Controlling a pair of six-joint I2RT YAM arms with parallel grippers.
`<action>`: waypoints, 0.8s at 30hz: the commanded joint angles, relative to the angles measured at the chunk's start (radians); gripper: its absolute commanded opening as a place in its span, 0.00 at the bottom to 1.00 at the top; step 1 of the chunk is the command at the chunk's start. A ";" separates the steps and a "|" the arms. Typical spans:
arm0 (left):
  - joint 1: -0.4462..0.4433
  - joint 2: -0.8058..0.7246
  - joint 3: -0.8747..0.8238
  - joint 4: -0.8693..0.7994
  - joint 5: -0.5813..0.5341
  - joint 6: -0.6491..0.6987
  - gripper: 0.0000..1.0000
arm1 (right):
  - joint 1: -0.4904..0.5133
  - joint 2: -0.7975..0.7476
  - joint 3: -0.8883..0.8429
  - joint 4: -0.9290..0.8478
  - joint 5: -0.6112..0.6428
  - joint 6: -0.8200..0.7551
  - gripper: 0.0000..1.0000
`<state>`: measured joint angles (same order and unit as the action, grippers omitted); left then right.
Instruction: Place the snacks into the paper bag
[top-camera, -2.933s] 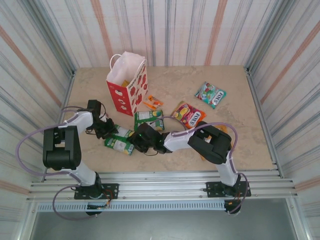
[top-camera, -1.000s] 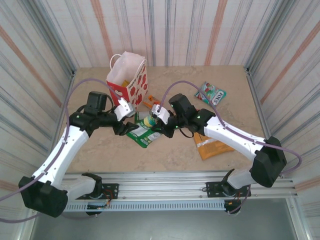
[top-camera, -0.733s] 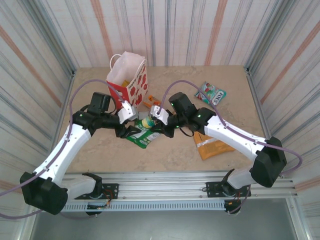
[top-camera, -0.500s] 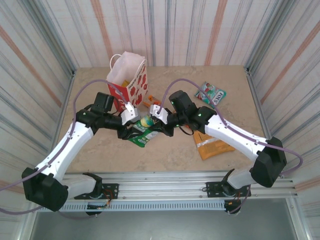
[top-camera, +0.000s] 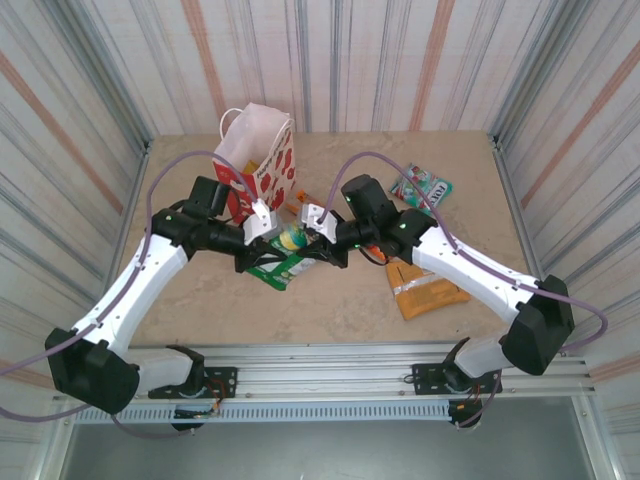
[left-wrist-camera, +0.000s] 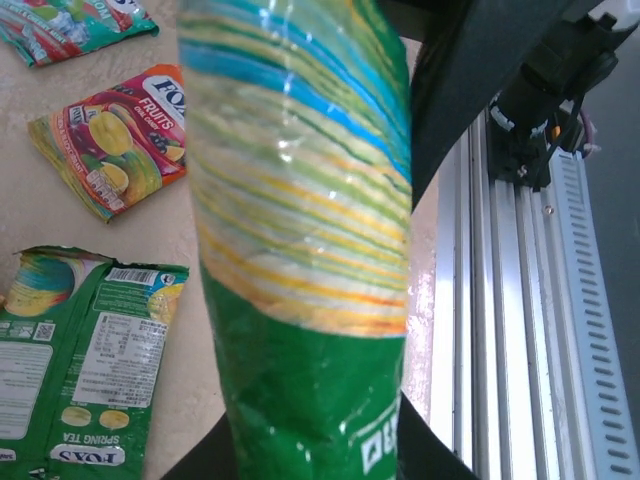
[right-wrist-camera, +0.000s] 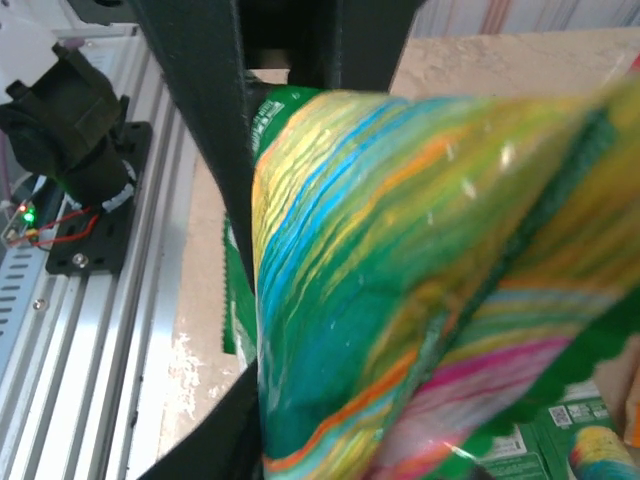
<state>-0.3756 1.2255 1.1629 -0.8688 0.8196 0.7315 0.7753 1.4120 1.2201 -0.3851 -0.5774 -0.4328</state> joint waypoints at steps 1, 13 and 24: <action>-0.006 -0.005 0.066 -0.043 0.053 -0.003 0.09 | -0.026 -0.073 -0.018 0.040 0.014 0.038 0.40; -0.006 -0.026 0.283 0.195 -0.306 -0.293 0.06 | -0.111 -0.296 -0.322 0.410 0.172 0.468 0.65; 0.015 0.200 0.765 0.286 -0.643 -0.366 0.06 | -0.112 -0.273 -0.316 0.367 0.168 0.509 0.65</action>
<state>-0.3737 1.3880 1.8729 -0.6666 0.3134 0.4129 0.6670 1.1320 0.8917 -0.0269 -0.4152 0.0418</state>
